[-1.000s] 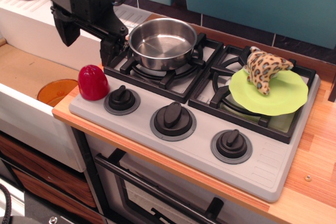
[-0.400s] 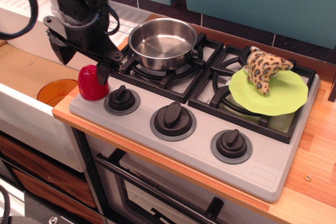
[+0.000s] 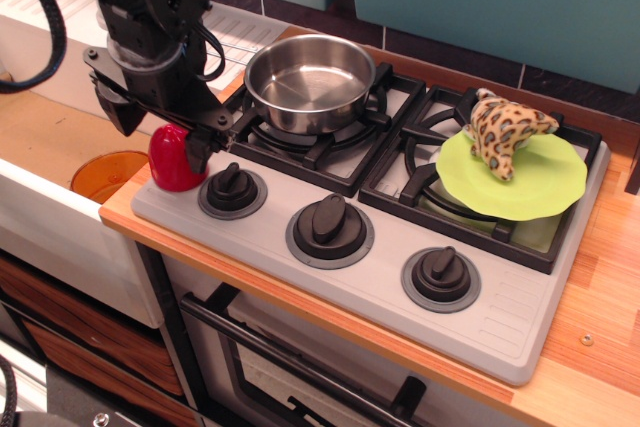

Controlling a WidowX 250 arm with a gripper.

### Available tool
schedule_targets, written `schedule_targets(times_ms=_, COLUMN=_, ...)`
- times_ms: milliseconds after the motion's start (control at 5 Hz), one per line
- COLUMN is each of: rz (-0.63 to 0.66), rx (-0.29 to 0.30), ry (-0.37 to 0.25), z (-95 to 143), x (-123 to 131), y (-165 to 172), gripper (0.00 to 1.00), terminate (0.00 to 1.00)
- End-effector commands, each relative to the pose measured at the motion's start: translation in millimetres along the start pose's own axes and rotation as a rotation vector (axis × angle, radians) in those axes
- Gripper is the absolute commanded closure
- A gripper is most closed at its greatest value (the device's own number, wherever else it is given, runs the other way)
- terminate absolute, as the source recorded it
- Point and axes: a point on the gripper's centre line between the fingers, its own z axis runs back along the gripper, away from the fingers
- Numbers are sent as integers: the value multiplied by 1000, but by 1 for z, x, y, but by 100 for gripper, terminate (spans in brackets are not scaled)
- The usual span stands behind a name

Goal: Put stuffedcheeta on plate and sweetpotato in pot or pan on stove

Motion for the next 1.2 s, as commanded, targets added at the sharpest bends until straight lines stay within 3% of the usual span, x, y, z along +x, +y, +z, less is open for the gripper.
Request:
schedule_targets(times_ms=0, rz=-7, rx=-10, ry=-65, z=-14, x=8, y=8, gripper=0, terminate=0)
schedule_targets(times_ms=600, rz=-30, rx=-38, ry=-124, z=-42, x=13, y=11, gripper=0, terminate=0)
schedule_targets(times_ms=800, rz=-30, rx=-46, ry=-117, z=-43, x=14, y=10, gripper=100, terminate=0)
schedule_targets(times_ms=1000, rz=-28, rx=-41, ry=-104, z=-39, x=16, y=9, gripper=100, terminate=0)
